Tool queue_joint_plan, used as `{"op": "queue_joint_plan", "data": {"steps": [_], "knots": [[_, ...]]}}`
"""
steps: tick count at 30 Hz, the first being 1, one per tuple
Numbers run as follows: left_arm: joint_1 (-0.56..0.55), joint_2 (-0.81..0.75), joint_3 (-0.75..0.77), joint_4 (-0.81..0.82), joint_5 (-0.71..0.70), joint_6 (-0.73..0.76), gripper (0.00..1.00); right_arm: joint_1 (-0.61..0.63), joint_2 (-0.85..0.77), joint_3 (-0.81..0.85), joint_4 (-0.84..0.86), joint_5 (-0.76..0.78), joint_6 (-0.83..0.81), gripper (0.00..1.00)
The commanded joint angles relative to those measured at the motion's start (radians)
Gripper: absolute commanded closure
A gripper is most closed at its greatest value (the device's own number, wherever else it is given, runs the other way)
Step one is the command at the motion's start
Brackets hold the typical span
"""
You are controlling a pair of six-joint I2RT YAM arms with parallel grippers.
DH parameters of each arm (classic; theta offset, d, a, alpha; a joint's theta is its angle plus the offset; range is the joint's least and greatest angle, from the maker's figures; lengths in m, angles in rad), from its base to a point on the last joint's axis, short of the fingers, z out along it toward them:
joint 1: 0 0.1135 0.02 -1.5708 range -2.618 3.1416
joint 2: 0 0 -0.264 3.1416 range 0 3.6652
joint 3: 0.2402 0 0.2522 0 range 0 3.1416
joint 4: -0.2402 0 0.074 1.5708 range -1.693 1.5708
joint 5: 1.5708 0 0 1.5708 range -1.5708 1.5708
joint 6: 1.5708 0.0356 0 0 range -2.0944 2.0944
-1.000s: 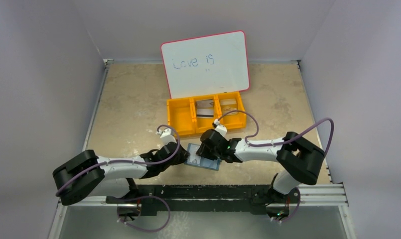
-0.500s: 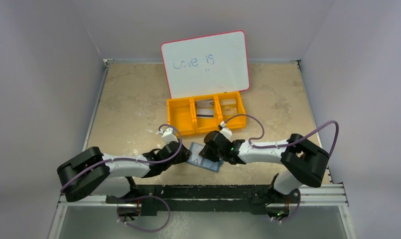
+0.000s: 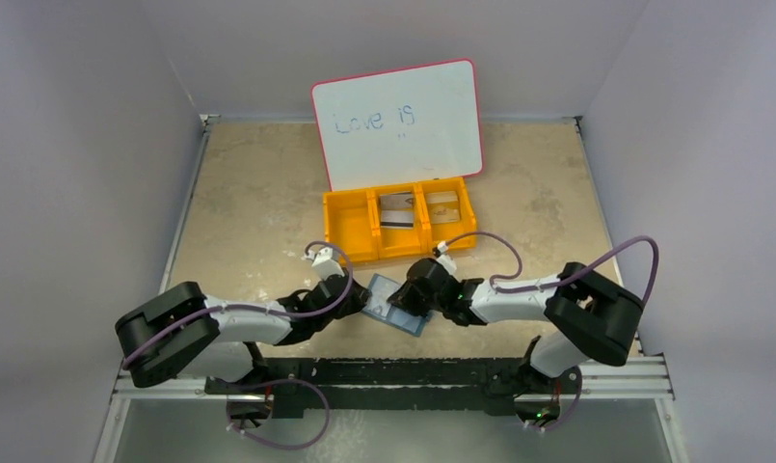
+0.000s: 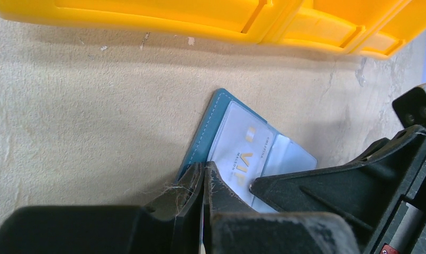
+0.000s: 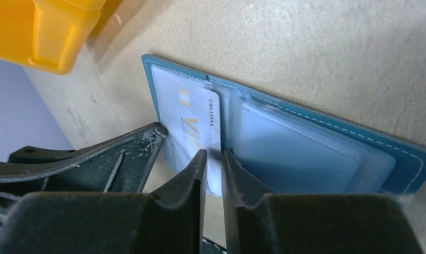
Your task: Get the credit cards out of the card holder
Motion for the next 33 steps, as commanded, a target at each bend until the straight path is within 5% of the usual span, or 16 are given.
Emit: {"op": "queue_joint_plan", "data": {"steps": [1,5,9,22,29,33], "knots": [[-0.011,0.047,-0.044,-0.101,0.053,-0.006,1.0,0.004,-0.028,-0.112,0.172,0.046,0.042,0.83],[-0.013,0.069,-0.046,-0.077,0.069,-0.006,1.0,0.006,-0.053,-0.252,0.456,0.067,0.052,0.87],[-0.013,0.079,-0.045,-0.068,0.078,-0.008,1.0,0.004,-0.075,-0.266,0.446,0.092,0.047,0.77],[-0.013,0.082,-0.056,-0.049,0.086,-0.025,1.0,-0.002,-0.099,-0.324,0.625,0.063,-0.002,0.84],[-0.014,0.076,-0.061,-0.051,0.078,-0.03,1.0,-0.003,-0.159,-0.21,0.24,0.081,0.008,0.75],[-0.013,0.081,-0.059,-0.05,0.079,-0.029,1.0,-0.003,-0.149,-0.199,0.224,0.046,-0.001,0.71]]}}
